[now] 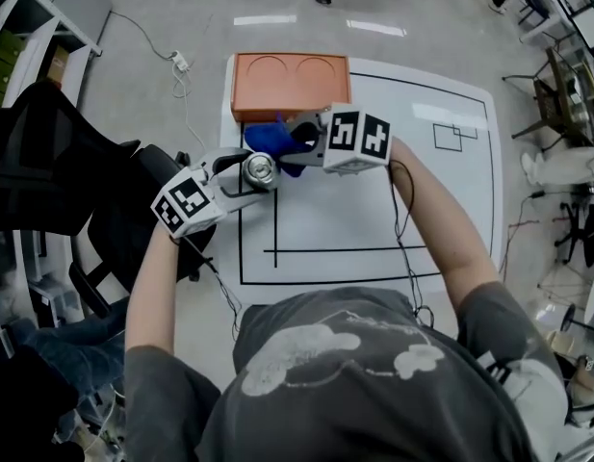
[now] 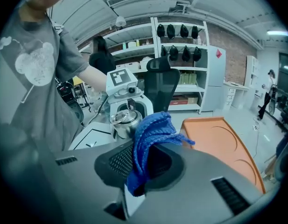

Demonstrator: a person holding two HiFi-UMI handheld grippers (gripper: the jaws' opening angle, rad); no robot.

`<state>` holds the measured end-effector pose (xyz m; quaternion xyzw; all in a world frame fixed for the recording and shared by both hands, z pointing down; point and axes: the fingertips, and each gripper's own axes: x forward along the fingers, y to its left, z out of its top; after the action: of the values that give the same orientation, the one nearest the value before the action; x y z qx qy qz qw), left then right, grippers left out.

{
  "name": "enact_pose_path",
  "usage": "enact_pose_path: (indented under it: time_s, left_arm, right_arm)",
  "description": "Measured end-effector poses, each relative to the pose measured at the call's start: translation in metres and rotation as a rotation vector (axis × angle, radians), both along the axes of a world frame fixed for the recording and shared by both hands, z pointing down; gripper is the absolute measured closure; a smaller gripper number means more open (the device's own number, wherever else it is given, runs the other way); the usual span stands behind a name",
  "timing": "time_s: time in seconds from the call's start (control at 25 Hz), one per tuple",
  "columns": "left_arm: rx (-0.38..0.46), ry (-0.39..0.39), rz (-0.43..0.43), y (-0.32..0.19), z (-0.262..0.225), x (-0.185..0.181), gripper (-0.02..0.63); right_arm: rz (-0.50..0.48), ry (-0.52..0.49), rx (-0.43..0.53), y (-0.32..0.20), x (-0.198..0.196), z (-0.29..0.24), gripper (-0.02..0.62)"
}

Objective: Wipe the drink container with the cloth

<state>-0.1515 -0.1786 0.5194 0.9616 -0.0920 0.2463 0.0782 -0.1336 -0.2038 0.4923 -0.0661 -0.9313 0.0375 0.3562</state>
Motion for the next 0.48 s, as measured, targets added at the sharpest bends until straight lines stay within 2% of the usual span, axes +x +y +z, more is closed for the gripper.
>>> enact_pose_path:
  time_s: [0.24, 0.48]
  left_arm:
    - [-0.005, 0.017, 0.029, -0.001, -0.002, -0.002, 0.291]
    - [-0.001, 0.03, -0.016, -0.002, -0.002, 0.0, 0.29]
  right_arm:
    - [0.037, 0.081, 0.035, -0.008, -0.001, 0.023, 0.554]
    - [0.062, 0.154, 0.037, -0.006, 0.003, 0.047, 0.554]
